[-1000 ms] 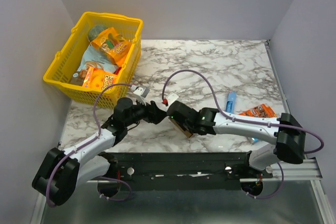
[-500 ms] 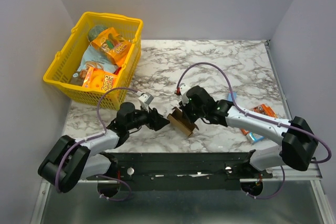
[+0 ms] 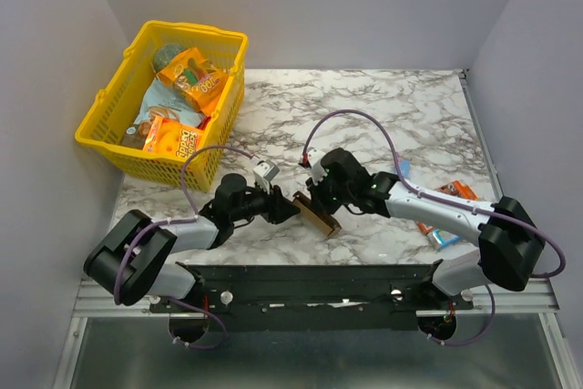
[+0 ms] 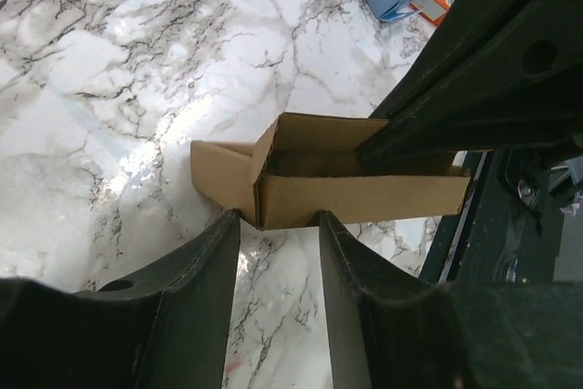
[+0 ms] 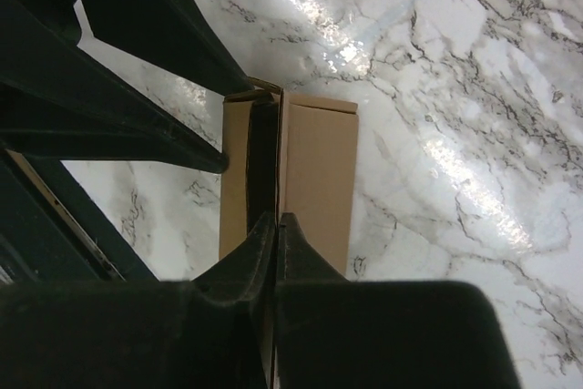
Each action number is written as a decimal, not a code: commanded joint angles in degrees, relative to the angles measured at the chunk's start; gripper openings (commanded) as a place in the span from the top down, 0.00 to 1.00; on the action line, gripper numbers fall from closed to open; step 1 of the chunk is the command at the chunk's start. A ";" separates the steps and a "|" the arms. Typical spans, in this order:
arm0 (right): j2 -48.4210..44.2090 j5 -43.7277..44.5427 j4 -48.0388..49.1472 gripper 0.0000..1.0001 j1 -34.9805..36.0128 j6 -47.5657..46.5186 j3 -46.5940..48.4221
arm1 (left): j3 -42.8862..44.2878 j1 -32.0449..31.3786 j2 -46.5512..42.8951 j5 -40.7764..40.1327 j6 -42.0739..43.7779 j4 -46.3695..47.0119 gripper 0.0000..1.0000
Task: Fold the paper box
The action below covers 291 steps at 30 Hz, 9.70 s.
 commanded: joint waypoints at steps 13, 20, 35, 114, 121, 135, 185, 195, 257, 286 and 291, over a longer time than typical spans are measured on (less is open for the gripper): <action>3.43 -7.26 1.15 0.48 0.37 1.01 1.26 | 4.23 -5.81 5.22 -6.84 -0.12 1.92 0.65; 3.00 3.37 0.89 0.31 3.17 -0.04 -0.59 | 3.97 -6.43 6.46 -6.05 -1.44 4.03 0.66; 8.26 30.27 -1.74 0.14 10.30 5.66 -1.47 | -1.22 -6.08 -7.24 -17.89 0.23 -9.05 0.37; 3.43 1.09 -12.47 0.49 2.12 15.61 5.12 | 0.72 -2.38 -25.62 -11.93 -0.65 -17.07 0.13; 3.43 20.46 -20.63 0.17 8.26 14.54 9.42 | 0.63 -2.21 -22.72 -15.62 -3.37 -18.55 0.12; 21.97 45.47 -31.45 0.34 20.32 33.44 16.46 | 1.33 2.62 -28.25 -28.72 -13.92 -30.59 0.10; -11.50 -25.48 -10.10 0.99 -5.50 0.84 1.97 | -10.01 6.15 -31.51 6.86 -11.11 8.16 0.07; -13.70 -46.88 -10.36 0.99 -12.11 -1.98 1.08 | -8.60 3.69 -31.68 10.12 -11.20 9.04 0.03; -19.77 -24.74 -8.43 0.53 -15.37 1.89 -3.75 | -4.56 -6.08 -33.18 3.18 -1.62 -7.04 0.87; -16.78 -20.88 -14.84 0.76 -15.37 2.06 -1.55 | -4.64 -6.16 -33.79 3.10 -1.35 -7.66 0.87; -16.96 -21.14 -14.84 0.85 -15.37 2.15 -1.12 | -4.64 -6.34 -33.27 2.92 -1.09 -7.83 0.87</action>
